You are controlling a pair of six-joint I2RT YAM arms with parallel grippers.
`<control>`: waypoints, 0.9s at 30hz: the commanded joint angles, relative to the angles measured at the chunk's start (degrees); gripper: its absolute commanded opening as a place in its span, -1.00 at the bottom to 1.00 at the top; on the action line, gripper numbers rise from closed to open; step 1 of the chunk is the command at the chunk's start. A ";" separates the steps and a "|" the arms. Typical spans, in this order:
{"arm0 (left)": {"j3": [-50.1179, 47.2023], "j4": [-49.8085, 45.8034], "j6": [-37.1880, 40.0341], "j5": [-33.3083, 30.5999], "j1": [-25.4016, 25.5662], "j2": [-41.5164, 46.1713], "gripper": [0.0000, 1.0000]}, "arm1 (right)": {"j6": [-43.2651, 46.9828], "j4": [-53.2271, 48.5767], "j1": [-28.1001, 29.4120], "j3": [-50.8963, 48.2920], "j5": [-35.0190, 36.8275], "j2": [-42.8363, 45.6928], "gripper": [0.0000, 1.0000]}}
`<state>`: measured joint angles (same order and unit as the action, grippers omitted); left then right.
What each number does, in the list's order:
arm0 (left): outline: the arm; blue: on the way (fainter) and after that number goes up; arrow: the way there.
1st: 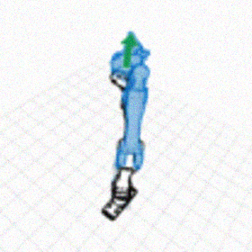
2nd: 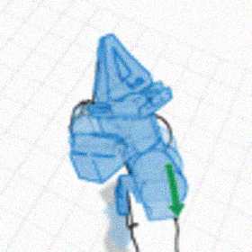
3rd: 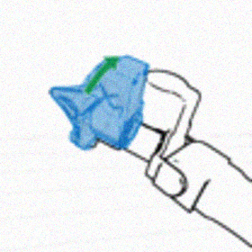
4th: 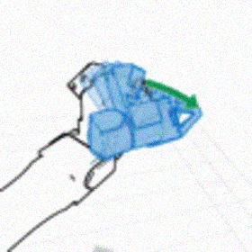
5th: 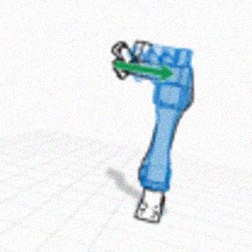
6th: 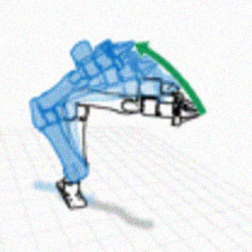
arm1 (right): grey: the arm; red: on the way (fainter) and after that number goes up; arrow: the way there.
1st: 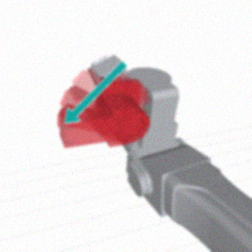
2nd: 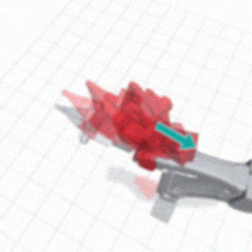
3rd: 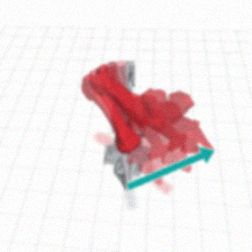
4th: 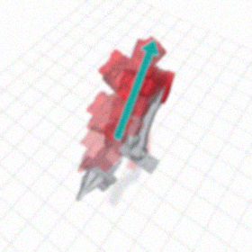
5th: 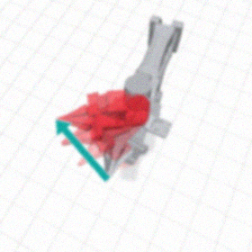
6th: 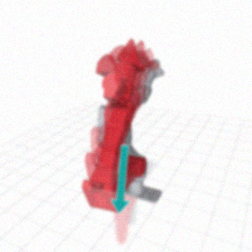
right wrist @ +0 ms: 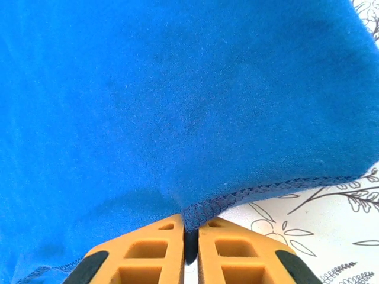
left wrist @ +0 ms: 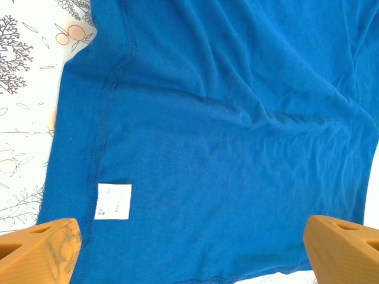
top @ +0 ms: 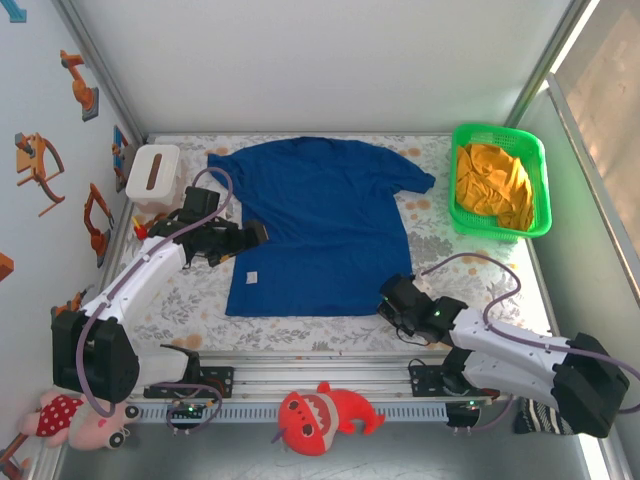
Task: Fold the inside-out t-shirt
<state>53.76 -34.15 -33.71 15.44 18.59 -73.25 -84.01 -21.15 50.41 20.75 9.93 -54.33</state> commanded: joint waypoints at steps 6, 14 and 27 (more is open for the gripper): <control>-0.85 0.57 -0.26 0.21 0.53 -0.62 0.93 | 0.25 -4.23 0.07 1.37 2.70 1.85 -0.46; -0.89 0.86 -0.31 0.37 0.71 -1.06 0.93 | 0.42 -4.61 0.05 1.67 3.35 2.59 -0.47; -1.09 1.39 -0.31 0.42 0.93 -1.62 0.93 | 2.95 -4.96 -2.15 3.71 2.57 1.99 -0.55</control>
<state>53.58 -32.93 -33.71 15.46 19.16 -74.46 -82.17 -24.16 48.82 23.03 10.35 -52.42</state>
